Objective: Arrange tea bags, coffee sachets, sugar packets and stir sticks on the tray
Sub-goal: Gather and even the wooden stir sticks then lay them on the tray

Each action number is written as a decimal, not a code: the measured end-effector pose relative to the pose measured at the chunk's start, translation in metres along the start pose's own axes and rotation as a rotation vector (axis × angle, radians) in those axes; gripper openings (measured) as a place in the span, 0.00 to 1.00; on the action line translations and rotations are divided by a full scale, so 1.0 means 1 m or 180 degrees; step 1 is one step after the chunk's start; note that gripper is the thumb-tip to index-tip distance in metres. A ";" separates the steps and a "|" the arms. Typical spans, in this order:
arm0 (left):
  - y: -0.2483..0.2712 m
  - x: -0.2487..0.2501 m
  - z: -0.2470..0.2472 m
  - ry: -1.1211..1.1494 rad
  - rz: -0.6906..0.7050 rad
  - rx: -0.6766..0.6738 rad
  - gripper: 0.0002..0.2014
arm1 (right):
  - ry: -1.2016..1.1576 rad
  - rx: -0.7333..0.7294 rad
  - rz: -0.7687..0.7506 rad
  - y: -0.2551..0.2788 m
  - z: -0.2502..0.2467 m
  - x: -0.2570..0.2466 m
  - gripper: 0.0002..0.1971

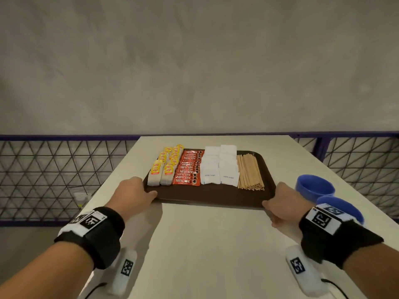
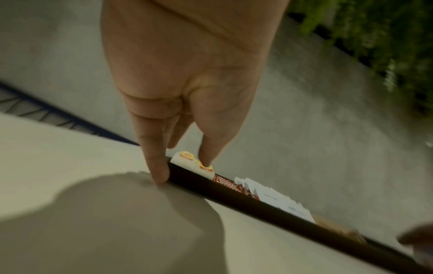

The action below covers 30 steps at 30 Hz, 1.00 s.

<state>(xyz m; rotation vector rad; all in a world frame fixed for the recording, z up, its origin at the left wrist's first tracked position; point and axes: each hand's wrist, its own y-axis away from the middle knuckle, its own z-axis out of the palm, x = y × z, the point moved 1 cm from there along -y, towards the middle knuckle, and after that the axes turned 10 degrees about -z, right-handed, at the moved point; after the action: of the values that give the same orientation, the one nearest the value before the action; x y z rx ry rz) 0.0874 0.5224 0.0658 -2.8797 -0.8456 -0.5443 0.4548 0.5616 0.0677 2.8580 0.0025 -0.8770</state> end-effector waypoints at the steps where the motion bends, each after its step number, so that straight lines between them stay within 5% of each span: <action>1: -0.005 0.006 -0.001 -0.0300 0.0259 0.0051 0.15 | 0.0048 0.0154 -0.0187 -0.009 -0.004 -0.003 0.18; 4: -0.018 0.017 0.000 -0.0956 0.1002 0.0131 0.11 | 0.1177 0.0117 -0.0749 -0.038 -0.006 -0.011 0.15; 8: -0.033 0.030 0.006 -0.1339 0.1260 -0.0171 0.11 | 0.1951 -0.0130 -0.1006 -0.054 -0.008 -0.025 0.10; 19: -0.069 0.067 0.011 -0.1700 0.1084 -0.0528 0.10 | 0.1674 -0.0999 -0.1654 -0.082 -0.003 -0.056 0.08; 30: -0.109 0.088 0.025 -0.1620 0.0980 -0.0236 0.15 | 0.2143 -0.0153 -0.1415 -0.151 0.019 -0.056 0.12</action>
<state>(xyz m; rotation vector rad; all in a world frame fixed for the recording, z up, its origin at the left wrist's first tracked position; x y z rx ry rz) 0.1057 0.6632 0.0731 -3.1759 -0.4058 0.2019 0.3909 0.7101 0.0618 2.9940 0.7365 0.0831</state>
